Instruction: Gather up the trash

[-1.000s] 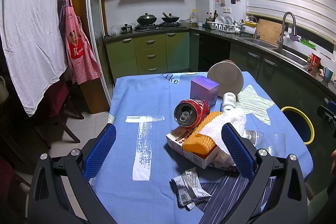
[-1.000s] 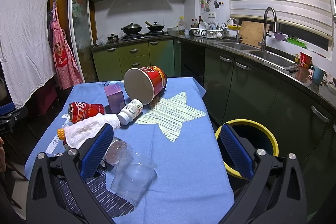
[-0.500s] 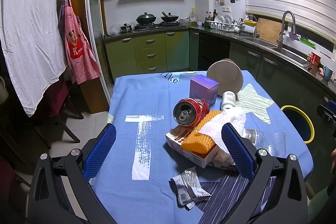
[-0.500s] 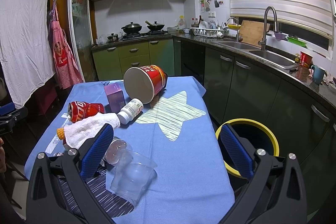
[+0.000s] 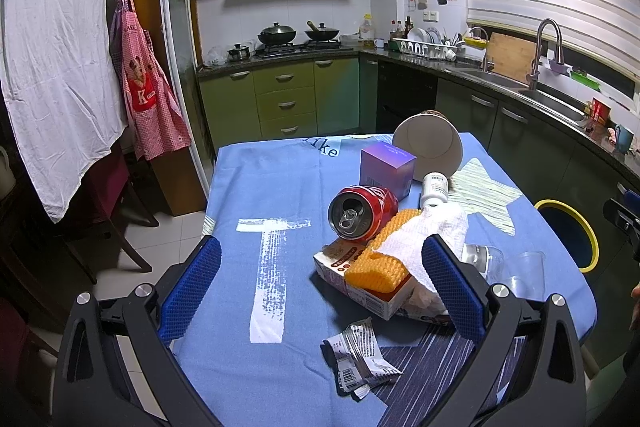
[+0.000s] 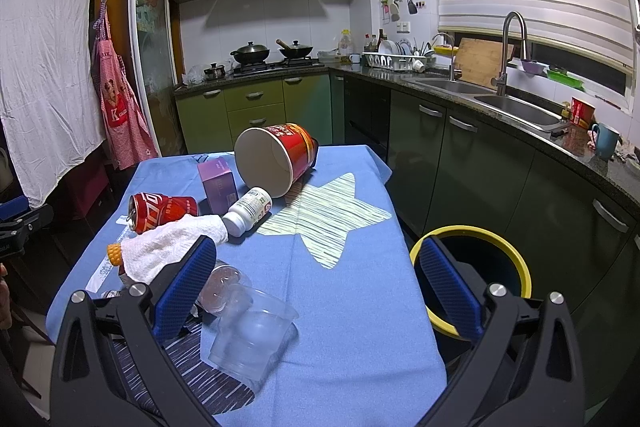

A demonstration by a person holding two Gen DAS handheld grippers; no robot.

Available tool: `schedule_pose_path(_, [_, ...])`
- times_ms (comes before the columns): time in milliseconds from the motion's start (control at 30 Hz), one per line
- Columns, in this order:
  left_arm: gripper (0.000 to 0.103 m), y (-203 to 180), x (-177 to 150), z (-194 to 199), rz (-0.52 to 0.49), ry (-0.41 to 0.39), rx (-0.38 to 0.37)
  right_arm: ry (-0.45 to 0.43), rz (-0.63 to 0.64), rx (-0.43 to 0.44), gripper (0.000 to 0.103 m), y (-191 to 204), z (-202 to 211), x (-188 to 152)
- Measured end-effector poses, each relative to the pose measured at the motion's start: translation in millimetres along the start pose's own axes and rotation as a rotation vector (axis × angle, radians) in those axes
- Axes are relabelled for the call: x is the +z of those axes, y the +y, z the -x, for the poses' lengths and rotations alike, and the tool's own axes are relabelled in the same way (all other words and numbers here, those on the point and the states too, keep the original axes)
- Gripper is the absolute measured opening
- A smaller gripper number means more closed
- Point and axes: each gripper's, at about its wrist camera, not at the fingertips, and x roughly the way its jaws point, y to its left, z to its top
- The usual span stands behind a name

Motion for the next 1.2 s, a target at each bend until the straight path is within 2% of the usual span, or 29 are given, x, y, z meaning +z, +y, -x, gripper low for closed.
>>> schedule_pose_path(233, [0.099, 5, 23, -16, -0.015, 0.008, -0.038, -0.013, 0.026, 0.035, 0.097, 8, -19, 7])
schedule_pose_path(400, [0.099, 18, 63, -40, -0.020, -0.046, -0.032, 0.013, 0.087, 0.047, 0.097, 24, -66, 36])
schedule_pose_path(533, [0.099, 27, 98, -84, -0.032, -0.055, -0.035, 0.059, 0.155, 0.034, 0.097, 39, -117, 62])
schedule_pose_path(700, [0.099, 47, 130, -162, 0.027, -0.023, -0.065, 0.091, 0.234, -0.002, 0.097, 55, -177, 91])
schedule_pose_path(800, [0.099, 55, 135, -200, 0.062, -0.012, -0.053, 0.134, 0.272, -0.027, 0.095, 64, -222, 102])
schedule_pose_path(867, [0.099, 60, 134, -224, 0.088, 0.005, -0.040, 0.177, 0.300, -0.038, 0.087, 68, -253, 102])
schedule_pose_path(900, [0.099, 62, 133, -235, 0.096, 0.013, -0.039, 0.185, 0.312, -0.043, 0.086, 70, -263, 102])
schedule_pose_path(1067, [0.099, 63, 118, -258, 0.114, 0.006, -0.045, 0.202, 0.361, -0.096, 0.076, 72, -309, 98])
schedule_pose_path(1200, [0.099, 62, 108, -268, 0.123, 0.017, -0.059, 0.177, 0.374, -0.132, 0.066, 71, -327, 101])
